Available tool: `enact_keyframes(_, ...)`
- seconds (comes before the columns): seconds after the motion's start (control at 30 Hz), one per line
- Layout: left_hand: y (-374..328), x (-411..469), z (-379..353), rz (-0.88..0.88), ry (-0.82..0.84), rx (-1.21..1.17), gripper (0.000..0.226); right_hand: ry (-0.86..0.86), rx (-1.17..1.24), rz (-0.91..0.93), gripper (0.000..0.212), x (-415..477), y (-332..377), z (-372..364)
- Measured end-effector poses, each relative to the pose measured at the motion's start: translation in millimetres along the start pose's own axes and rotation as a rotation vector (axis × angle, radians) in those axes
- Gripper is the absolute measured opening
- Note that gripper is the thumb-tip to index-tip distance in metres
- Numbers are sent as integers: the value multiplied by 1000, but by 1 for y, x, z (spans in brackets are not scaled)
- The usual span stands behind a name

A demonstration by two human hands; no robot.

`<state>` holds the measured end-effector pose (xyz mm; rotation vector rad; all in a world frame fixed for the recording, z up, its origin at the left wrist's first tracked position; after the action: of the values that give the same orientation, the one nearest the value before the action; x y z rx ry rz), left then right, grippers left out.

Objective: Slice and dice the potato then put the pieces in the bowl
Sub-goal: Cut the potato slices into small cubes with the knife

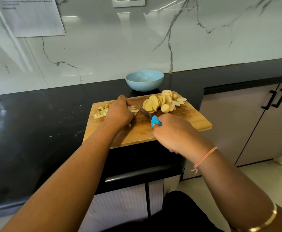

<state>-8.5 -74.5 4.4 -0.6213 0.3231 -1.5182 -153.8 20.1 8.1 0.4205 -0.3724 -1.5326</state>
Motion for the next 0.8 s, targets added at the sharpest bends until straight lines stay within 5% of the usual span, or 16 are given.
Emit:
enact_keyframes(0.17, 4, -6, 6, 20, -71, 111, 36, -79, -27, 27, 28, 14, 5, 1)
enact_keyframes(0.43, 13, -3, 6, 40, -90, -23, 21, -9, -56, 41, 33, 22, 10, -6)
enact_keyframes(0.67, 6, -4, 1, -6, -40, -42, 38, -16, -61, 29, 34, 27, 13, -3)
enact_keyframes(0.8, 7, -1, -1, -35, -30, -17, 20, -54, -53, 5, 34, 23, 9, 3)
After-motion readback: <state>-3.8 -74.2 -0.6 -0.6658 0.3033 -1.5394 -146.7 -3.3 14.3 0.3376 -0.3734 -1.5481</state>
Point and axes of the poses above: each hand's wrist, its own x-axis towards the middle knuckle, its own z-axis out of the back of the hand, y = z × x, the point moved 6 cm from there along x, towards the middle knuckle, and after that the axes turned 4 degrees about -z, right-handed, at the moved point
